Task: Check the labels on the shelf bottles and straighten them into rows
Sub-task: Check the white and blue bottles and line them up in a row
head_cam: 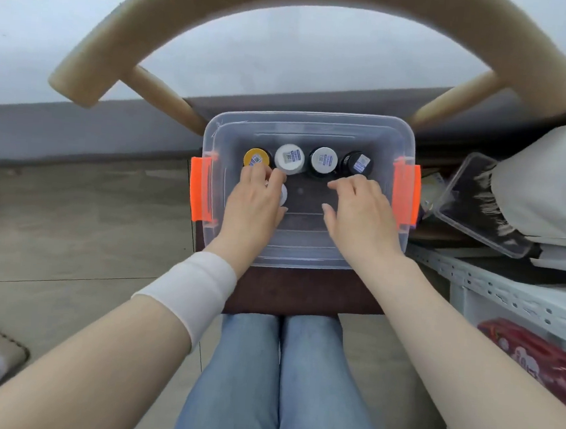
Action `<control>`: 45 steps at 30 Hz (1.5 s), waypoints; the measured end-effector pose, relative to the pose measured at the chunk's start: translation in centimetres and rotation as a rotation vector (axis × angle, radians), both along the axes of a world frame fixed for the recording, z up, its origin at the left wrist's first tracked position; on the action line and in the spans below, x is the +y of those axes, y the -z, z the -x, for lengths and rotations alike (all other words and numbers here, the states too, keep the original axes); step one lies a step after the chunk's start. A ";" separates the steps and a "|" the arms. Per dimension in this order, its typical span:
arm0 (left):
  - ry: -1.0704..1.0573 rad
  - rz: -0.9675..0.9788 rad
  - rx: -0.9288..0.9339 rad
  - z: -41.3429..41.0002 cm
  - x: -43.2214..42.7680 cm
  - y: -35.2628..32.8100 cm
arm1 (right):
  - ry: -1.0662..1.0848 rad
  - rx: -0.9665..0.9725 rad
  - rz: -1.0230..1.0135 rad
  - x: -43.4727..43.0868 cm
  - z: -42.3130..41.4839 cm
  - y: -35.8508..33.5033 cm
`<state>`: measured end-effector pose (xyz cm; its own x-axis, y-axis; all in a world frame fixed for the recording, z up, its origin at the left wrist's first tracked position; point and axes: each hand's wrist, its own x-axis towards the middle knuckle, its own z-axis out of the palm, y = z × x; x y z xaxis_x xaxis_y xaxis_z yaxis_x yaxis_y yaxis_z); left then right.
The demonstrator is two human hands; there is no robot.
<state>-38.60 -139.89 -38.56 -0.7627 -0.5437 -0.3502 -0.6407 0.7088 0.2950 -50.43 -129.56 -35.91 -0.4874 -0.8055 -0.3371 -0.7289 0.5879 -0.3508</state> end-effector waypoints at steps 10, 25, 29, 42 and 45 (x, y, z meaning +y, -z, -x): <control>0.462 0.147 -0.144 0.7 4.7 -18.2 | 0.173 0.184 0.003 8.7 -3.3 -15.6; 1.167 0.382 0.237 5.3 29.9 -40.1 | 0.865 0.475 -0.056 38.0 -9.9 -37.6; 1.277 0.399 0.293 7.6 38.5 -42.0 | 1.015 0.532 -0.078 45.8 -10.3 -39.6; 1.422 0.376 0.230 12.9 53.6 -41.7 | 1.117 0.421 -0.312 58.7 -7.5 -39.7; 1.437 0.358 0.210 14.1 54.3 -41.2 | 1.097 0.388 -0.318 58.9 -6.5 -38.8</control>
